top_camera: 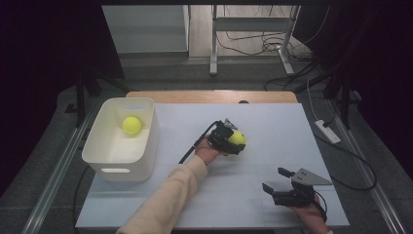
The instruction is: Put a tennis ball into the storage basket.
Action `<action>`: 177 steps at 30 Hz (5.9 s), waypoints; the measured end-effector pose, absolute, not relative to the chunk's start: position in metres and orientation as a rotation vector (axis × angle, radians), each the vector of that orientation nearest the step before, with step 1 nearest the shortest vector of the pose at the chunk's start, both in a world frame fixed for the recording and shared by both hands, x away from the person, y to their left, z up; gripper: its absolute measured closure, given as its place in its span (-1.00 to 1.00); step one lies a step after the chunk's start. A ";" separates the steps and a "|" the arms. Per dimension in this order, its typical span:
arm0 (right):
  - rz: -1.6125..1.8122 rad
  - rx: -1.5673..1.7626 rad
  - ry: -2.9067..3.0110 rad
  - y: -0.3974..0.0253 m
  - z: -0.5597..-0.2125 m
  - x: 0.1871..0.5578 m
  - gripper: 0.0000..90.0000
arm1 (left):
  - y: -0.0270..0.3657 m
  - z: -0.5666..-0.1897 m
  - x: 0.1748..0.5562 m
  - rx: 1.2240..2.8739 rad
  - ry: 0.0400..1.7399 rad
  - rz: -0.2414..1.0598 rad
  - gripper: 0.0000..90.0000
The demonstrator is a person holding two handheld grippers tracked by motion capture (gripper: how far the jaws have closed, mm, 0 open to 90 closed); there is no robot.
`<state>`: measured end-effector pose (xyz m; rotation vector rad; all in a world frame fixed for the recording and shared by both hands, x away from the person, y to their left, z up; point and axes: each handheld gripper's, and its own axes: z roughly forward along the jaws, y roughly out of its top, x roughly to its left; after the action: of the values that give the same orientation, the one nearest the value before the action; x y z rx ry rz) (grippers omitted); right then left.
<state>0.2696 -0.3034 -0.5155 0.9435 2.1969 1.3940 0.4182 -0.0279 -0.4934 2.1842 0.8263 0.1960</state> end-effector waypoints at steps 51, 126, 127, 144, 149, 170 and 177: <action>1.387 0.939 2.198 -0.302 -0.516 0.270 -0.72 | 0.029 -0.447 0.394 1.983 0.837 0.257 -0.40; 1.382 0.939 2.193 -0.302 -0.516 0.269 -0.72 | 0.096 -0.392 0.346 1.806 0.798 0.375 -0.40; 1.382 0.940 2.193 -0.302 -0.516 0.269 -0.72 | 0.097 -0.392 0.345 1.804 0.798 0.376 -0.40; 1.379 0.940 2.195 -0.302 -0.515 0.269 -0.72 | 0.110 -0.379 0.338 1.761 0.798 0.405 -0.40; 1.384 0.940 2.191 -0.302 -0.515 0.269 -0.72 | 0.115 -0.377 0.337 1.755 0.805 0.411 -0.40; 1.385 0.939 2.190 -0.302 -0.514 0.269 -0.72 | 0.137 -0.367 0.332 1.721 0.837 0.449 -0.40; 1.385 0.941 2.189 -0.302 -0.514 0.269 -0.72 | 0.144 -0.364 0.330 1.709 0.833 0.463 -0.40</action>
<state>0.2687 -0.3020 -0.5144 0.9408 2.1889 1.3852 0.3299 0.1439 -0.3640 1.7091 0.8328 0.4627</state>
